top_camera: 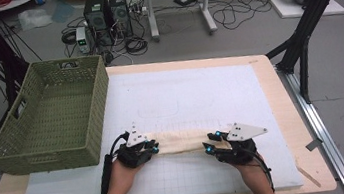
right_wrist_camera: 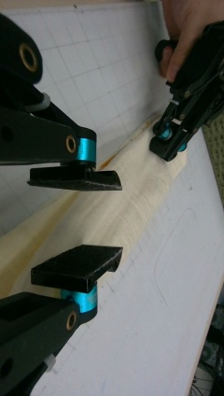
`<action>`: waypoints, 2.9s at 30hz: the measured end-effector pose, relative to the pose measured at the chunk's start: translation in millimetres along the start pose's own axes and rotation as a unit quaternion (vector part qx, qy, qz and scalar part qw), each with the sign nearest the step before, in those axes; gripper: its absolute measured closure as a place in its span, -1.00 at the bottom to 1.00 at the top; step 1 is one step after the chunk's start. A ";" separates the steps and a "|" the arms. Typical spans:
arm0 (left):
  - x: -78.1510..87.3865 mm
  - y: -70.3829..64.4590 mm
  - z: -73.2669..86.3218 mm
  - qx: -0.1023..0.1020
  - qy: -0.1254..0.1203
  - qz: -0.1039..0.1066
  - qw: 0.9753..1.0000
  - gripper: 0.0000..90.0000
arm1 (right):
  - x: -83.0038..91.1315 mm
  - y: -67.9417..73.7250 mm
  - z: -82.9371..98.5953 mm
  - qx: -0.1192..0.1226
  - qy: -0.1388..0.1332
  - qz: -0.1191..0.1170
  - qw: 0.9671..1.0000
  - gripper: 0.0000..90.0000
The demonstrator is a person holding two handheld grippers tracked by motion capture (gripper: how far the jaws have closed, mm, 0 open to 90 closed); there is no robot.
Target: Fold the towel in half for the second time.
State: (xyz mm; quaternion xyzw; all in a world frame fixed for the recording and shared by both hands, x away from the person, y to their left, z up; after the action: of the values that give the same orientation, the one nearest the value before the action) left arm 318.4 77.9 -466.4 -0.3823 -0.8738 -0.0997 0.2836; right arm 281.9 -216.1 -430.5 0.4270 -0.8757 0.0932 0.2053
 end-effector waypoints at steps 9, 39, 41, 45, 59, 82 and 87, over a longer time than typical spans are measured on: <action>-1.0 -0.5 0.0 -0.001 0.003 -0.002 1.000 0.77 | 14.0 -5.9 -3.7 -0.028 -0.041 -0.019 0.999 0.36; 0.3 1.9 0.7 0.003 0.007 0.001 1.000 0.76 | 27.0 -49.2 18.2 -0.100 0.008 0.109 0.989 0.45; 0.5 2.5 0.9 0.006 0.005 0.002 1.000 0.73 | 21.1 -49.4 19.9 -0.091 0.030 0.110 0.989 0.47; 1.3 3.6 1.3 0.008 0.005 0.003 1.000 0.70 | 11.5 -46.6 33.1 -0.067 0.088 0.111 0.988 0.52; 11.6 10.1 7.4 0.016 0.010 -0.001 1.000 0.56 | 27.0 -42.8 53.1 -0.059 0.115 0.123 0.984 0.49; 63.9 40.2 -7.7 0.070 -0.156 0.000 0.985 -0.56 | 82.1 -49.4 29.2 -0.064 0.020 0.202 0.977 -0.48; 65.6 40.6 -8.3 0.072 -0.162 0.004 0.984 -0.60 | 85.9 -55.1 30.5 -0.070 0.016 0.211 0.975 -0.61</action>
State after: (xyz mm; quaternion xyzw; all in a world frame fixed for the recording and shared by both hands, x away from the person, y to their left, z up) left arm 315.4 142.7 -423.8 -0.3755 -0.9114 0.0283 0.1658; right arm 269.3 -321.5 -420.8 0.2155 -0.9470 0.0794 0.2246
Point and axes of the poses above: each handheld gripper's, and its own axes: x roughly backward along the jaws, z roughly out of its underside, y roughly to its left, the point moved 3 cm from there along -x, roughly forward along the jaws
